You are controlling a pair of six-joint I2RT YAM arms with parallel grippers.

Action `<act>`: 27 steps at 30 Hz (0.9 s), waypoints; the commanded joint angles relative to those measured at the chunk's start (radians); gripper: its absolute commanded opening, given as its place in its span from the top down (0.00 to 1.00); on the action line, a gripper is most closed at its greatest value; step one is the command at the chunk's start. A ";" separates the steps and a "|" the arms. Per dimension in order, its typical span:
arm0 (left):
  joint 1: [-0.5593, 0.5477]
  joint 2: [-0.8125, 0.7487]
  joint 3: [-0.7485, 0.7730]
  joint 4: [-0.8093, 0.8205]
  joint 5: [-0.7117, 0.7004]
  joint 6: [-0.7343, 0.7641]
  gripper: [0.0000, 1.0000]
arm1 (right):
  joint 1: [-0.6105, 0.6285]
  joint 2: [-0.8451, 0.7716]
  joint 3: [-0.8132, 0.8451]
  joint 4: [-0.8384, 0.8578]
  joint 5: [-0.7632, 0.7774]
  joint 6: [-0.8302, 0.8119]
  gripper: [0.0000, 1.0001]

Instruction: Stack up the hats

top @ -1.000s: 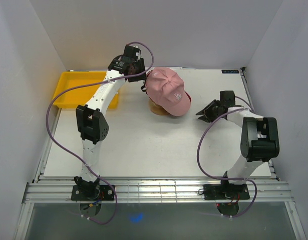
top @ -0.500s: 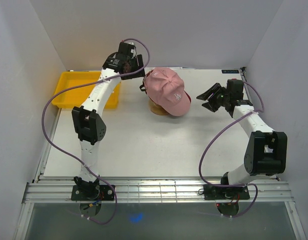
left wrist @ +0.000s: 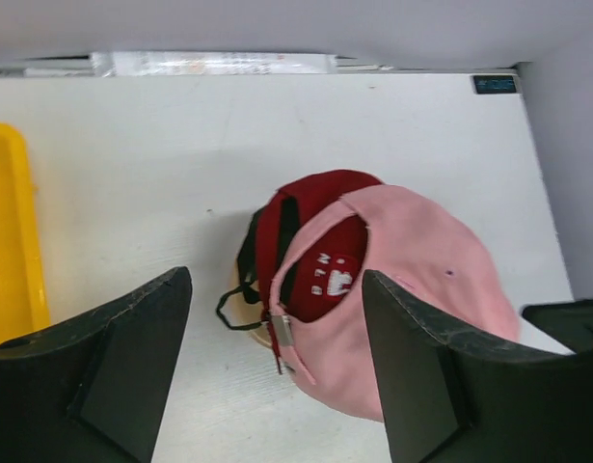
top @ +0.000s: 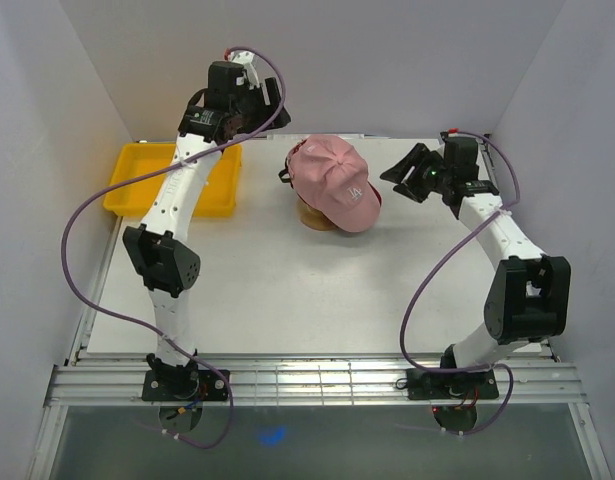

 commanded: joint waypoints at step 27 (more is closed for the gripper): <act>-0.158 0.126 -0.075 0.088 -0.076 0.080 0.19 | 0.165 0.303 0.057 -0.014 0.141 -0.104 0.36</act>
